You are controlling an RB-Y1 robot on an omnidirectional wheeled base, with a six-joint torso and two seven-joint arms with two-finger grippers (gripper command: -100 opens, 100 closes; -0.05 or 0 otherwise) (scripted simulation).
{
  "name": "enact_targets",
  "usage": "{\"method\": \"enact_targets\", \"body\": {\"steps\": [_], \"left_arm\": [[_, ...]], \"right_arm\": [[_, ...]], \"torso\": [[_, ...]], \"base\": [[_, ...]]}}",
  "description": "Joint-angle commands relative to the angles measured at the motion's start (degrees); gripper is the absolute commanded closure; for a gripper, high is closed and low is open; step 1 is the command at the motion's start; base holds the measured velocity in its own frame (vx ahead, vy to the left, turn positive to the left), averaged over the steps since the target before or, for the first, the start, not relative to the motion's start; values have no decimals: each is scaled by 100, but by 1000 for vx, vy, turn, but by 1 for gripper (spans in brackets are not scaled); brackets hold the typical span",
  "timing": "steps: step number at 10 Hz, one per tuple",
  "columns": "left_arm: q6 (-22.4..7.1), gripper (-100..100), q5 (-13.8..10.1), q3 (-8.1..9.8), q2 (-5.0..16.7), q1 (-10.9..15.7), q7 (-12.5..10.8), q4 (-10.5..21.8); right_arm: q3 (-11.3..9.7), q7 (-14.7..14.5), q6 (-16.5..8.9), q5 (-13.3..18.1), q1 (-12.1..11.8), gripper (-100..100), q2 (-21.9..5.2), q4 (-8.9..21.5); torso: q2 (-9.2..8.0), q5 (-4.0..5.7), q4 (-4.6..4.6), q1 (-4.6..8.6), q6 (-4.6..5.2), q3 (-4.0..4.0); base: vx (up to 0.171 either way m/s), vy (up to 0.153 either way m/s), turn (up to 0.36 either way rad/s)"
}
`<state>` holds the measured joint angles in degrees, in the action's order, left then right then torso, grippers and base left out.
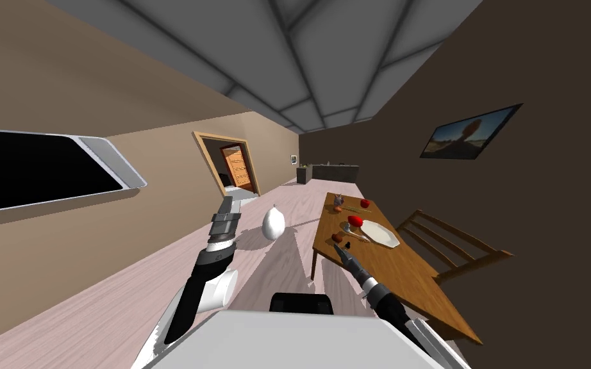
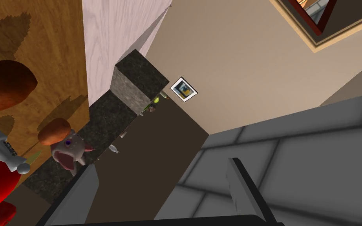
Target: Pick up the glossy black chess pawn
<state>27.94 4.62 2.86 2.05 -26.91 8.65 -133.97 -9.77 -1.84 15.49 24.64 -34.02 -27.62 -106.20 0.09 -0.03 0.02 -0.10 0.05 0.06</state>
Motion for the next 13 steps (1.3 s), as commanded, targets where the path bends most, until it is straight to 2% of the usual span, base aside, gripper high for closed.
{"method": "enact_targets", "body": {"steps": [1, 2, 3, 4, 5, 6, 7, 9, 10, 12, 13], "left_arm": [[0, 0, 0, 0, 0, 0, 0, 0], [0, 0, 0, 0, 0, 0, 0, 0], [0, 0, 0, -1, 0, 1, 0, 0], [0, 0, 0, 0, 0, 0, 0, 0], [0, 0, 0, 0, 0, 0, 0, 0], [0, 0, 0, 0, 0, 0, 0, 0], [0, 0, 0, 0, 0, 0, 0, 0], [0, 0, 0, 0, 0, 0, 0, 0], [0, 0, 0, 0, 0, 0, 0, 0], [0, 0, 0, 0, 0, 0, 0, 0], [0, 0, 0, 0, 0, 0, 0, 0]], "right_arm": [[-84, -91, -244, 238, 25, -100, -243, 219], [-165, -201, -376, 414, 21, -100, -419, 389], [-165, -201, -420, 435, 21, -100, -419, 401], [-251, -315, -589, 627, 20, -100, -594, 579], [-251, -315, -597, 627, 20, -100, -594, 579], [-339, -434, -775, 812, 22, -100, -766, 747], [-339, -434, -775, 812, 22, -100, -766, 755], [-526, -683, -1104, 1167, 36, -100, -1079, 1100], [-526, -683, -1135, 1167, 36, -100, -1094, 1100], [-727, -951, -1501, 1499, 64, -100, -1398, 1431], [-727, -951, -1501, 1499, 64, -100, -1398, 1431]], "torso": [[0, 0, 0, 0, 0, 0], [-1, 0, 0, 0, -1, -1], [2, 0, 0, -2, -6, 1], [0, 0, 0, 1, 2, 0], [0, 0, 0, 2, -1, 0], [-3, 1, 0, 2, 1, -2], [-2, 0, -1, 2, -2, -2], [-5, 1, -1, 1, 0, -3], [-1, 0, 0, 2, -1, -1], [-1, 1, 0, 5, -1, -1], [1, 0, 0, 4, 0, 0]], "base": [[32, 24, 153], [39, 29, 377], [33, 11, 122], [35, 15, 153], [28, 7, 89], [28, 13, 184], [23, 7, 113], [33, 14, 238], [35, 0, 81], [35, 6, 208], [32, 4, 75]]}}
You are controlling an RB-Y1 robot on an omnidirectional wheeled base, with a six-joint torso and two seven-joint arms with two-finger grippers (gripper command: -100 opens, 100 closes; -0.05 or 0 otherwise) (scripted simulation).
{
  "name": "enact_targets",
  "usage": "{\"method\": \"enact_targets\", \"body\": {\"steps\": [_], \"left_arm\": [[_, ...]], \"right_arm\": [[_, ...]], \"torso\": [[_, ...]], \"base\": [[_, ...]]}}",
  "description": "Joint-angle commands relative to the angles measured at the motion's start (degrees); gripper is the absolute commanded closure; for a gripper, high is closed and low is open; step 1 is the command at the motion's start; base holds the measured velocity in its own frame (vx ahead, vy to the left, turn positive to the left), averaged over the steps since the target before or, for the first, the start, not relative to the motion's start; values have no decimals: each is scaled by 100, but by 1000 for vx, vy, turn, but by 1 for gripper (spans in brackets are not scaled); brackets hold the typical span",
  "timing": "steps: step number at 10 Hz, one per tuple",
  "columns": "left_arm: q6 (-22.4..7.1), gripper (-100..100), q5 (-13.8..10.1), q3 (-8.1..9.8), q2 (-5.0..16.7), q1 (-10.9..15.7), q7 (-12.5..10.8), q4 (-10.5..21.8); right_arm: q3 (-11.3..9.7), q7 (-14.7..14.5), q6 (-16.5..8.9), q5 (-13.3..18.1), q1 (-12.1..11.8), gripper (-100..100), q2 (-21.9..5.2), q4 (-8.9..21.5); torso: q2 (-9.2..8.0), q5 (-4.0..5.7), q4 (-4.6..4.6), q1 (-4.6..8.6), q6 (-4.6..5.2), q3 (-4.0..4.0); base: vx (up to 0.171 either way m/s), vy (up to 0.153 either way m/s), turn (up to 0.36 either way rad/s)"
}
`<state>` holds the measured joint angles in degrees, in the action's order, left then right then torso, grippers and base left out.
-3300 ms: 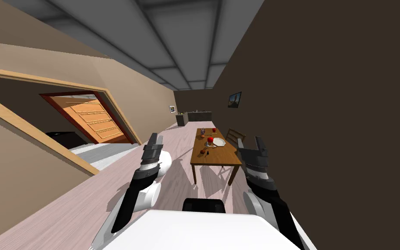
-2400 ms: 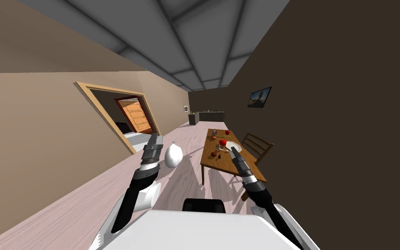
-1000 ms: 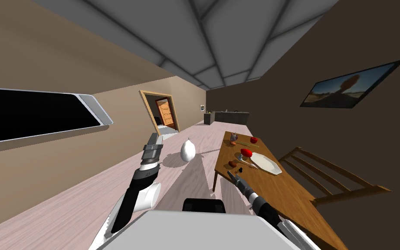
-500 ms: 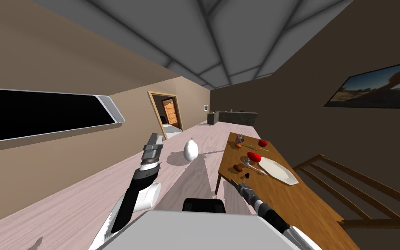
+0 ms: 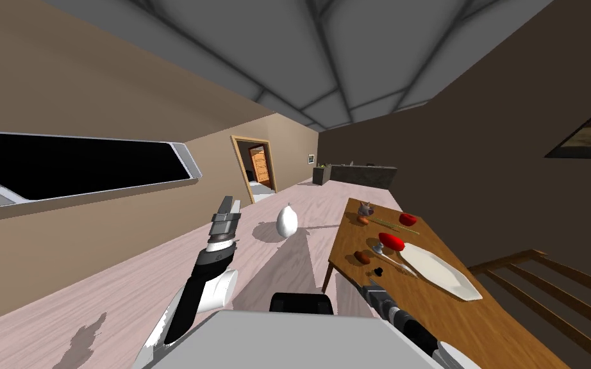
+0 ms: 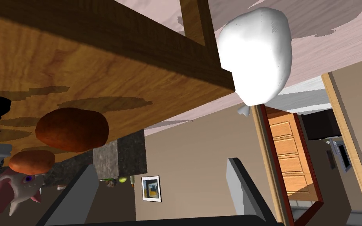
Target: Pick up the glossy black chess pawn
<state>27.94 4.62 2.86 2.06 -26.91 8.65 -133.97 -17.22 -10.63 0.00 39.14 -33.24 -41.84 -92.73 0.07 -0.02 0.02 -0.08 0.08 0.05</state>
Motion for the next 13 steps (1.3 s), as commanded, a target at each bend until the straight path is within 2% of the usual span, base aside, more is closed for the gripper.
{"method": "enact_targets", "body": {"steps": [1, 2, 3, 5, 6, 9, 10, 13], "left_arm": [[0, 0, 0, 0, 0, 0, 0, 0], [0, 0, 0, 0, 0, 0, 0, 0], [0, 0, 0, 0, 0, 1, 0, 0], [0, 0, 0, 0, 0, 1, 0, 0], [0, 0, 0, 0, 0, 0, 0, 0], [0, 0, 0, 0, 0, 0, 0, 0], [0, 0, 0, 0, 0, 0, 0, 0], [0, 0, 0, 0, 0, 0, 0, 0]], "right_arm": [[-87, -211, -136, 206, 3, -100, -118, 245], [-194, -352, -319, 356, 24, -100, -253, 400], [-194, -352, -319, 356, 24, -100, -253, 400], [-409, -638, -673, 632, 73, -100, -501, 695], [-409, -638, -676, 632, 73, -100, -501, 695], [-726, -1055, -1146, 984, 156, -100, -815, 1084], [-726, -1055, -1177, 984, 156, -100, -815, 1084], [-1015, -1437, -1616, 1264, 243, -100, -1082, 1409]], "torso": [[0, 0, 0, 0, 0, 0], [-3, -2, -1, 0, -2, -2], [-1, -1, -1, 2, -3, -1], [-3, 0, -1, 4, -3, -2], [-2, -1, -1, 4, -2, -1], [-4, -1, -1, 3, -2, -2], [-2, 0, -1, 5, -1, -2], [-7, 0, -2, 5, 0, -4]], "base": [[27, 6, 127], [34, 1, 224], [24, -9, 91], [25, -5, 173], [21, -7, 59], [22, -7, 149], [18, -14, 53], [14, -13, 110]]}}
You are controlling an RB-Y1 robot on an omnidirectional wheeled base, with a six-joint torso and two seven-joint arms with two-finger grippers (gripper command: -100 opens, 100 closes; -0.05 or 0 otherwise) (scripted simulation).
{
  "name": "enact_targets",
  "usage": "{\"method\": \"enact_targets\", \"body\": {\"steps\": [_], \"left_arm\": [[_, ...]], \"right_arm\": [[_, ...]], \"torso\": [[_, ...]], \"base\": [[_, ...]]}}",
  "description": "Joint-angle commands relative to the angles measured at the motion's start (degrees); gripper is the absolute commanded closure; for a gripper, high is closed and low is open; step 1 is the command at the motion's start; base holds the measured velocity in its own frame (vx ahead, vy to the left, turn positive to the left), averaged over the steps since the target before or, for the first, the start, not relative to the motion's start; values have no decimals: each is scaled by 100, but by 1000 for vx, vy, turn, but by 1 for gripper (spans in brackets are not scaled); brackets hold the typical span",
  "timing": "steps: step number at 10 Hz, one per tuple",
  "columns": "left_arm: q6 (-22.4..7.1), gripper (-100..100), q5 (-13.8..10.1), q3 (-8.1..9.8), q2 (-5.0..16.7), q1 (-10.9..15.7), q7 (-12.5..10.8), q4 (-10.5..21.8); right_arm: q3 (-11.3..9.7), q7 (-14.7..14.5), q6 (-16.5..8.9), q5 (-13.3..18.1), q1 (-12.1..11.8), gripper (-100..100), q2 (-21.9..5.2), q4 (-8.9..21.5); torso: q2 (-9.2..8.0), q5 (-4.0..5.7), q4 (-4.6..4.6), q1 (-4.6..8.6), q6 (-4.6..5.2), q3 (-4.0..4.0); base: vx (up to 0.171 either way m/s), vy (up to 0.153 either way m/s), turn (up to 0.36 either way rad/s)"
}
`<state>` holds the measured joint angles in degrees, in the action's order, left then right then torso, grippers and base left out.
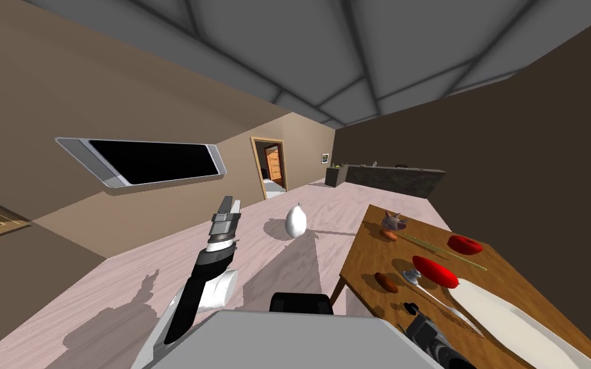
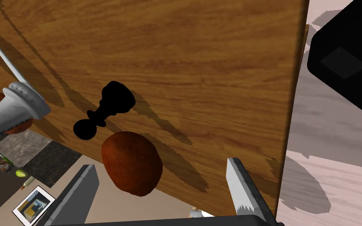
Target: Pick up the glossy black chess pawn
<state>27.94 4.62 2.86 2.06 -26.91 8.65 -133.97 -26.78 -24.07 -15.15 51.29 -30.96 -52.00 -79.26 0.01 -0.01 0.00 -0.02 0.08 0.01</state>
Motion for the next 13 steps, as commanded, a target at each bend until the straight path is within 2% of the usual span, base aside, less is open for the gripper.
{"method": "enact_targets", "body": {"steps": [1, 6, 7, 8, 9, 13], "left_arm": [[0, 0, 0, 0, 0, 0, 0, 0], [0, 0, 0, 0, 0, 0, 0, 0], [0, 0, 0, 0, 0, 0, 0, 0], [0, 0, 0, 0, 0, 0, 0, 0], [0, 0, 0, 0, 0, 0, 0, 0], [0, 0, 0, 0, 0, 1, 0, 0]], "right_arm": [[-146, -207, -231, 126, 43, -100, -146, 155], [-501, -675, -748, 416, 164, -100, -456, 513], [-450, -600, -657, 378, 152, -100, -431, 478], [-455, -618, -679, 380, 150, 0, -444, 478], [-507, -733, -723, 103, 299, -100, -381, 630], [-612, -965, -815, -449, 597, -100, -256, 932]], "torso": [[0, 0, 0, 0, 0, 0], [-4, 0, -1, -2, 2, -2], [-6, -1, -1, -1, 2, -3], [-6, 0, -1, -5, 3, -4], [-7, -1, -1, -7, 3, -4], [-46, 2, -11, 6, 2, -27]], "base": [[14, -17, 120], [7, -15, 80], [-1, -9, 16], [0, 0, 0], [-63, -4, 231], [-107, -33, 185]]}}
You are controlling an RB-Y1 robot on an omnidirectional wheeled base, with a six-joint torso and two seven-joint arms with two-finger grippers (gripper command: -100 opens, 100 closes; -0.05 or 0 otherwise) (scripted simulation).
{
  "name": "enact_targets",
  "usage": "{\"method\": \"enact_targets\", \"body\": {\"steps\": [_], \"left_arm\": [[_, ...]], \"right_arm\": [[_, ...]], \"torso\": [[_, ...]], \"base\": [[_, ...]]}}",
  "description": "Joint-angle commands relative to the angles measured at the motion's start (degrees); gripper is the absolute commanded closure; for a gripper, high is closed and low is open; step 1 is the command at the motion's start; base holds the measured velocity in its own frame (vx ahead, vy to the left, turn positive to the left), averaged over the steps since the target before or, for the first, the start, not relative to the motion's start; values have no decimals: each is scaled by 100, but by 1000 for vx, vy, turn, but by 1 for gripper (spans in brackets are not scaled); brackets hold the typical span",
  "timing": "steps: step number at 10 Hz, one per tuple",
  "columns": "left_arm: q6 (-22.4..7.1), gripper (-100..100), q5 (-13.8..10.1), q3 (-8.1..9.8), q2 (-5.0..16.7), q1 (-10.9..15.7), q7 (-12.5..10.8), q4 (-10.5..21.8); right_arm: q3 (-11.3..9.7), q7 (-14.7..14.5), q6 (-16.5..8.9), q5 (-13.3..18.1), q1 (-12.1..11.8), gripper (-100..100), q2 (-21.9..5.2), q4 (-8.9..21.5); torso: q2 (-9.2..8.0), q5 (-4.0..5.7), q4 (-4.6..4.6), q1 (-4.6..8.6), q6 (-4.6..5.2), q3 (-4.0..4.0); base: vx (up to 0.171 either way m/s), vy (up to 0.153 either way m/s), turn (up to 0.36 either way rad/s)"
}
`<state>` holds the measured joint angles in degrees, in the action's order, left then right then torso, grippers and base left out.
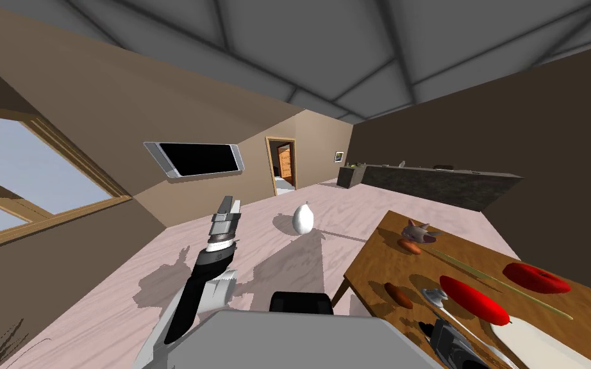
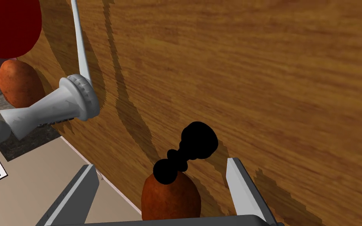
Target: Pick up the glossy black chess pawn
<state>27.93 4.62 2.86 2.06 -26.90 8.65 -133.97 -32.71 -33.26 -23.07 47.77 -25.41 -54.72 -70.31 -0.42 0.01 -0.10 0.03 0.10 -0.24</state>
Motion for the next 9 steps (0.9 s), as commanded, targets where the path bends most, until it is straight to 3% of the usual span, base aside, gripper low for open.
{"method": "enact_targets", "body": {"steps": [1, 4, 5, 6, 9], "left_arm": [[0, 0, 0, 0, 0, 0, 0, 0], [0, 0, 0, 0, 0, 0, 0, 0], [0, 0, 0, 0, 0, 0, 0, 0], [0, 0, 0, 0, 0, -1, 0, 0], [0, 0, 0, 0, 0, -2, 0, 0]], "right_arm": [[-46, -105, -46, -235, 116, -100, 47, 112], [-125, -279, -115, -650, 339, -100, 141, 339], [-110, -239, -100, -562, 294, -100, 123, 291], [-112, -252, -105, -577, 304, 100, 128, 300], [-113, -251, -103, -575, 301, 100, 128, 300]], "torso": [[0, 0, 0, 0, 0, 0], [4, -2, 1, -8, 1, 2], [2, -2, 0, -11, -1, 1], [16, -2, 3, -9, 5, 9], [35, -3, 7, -9, 4, 20]], "base": [[-87, -18, 168], [-91, -3, 175], [-42, 0, 45], [-7, 0, -10], [0, 0, 0]]}}
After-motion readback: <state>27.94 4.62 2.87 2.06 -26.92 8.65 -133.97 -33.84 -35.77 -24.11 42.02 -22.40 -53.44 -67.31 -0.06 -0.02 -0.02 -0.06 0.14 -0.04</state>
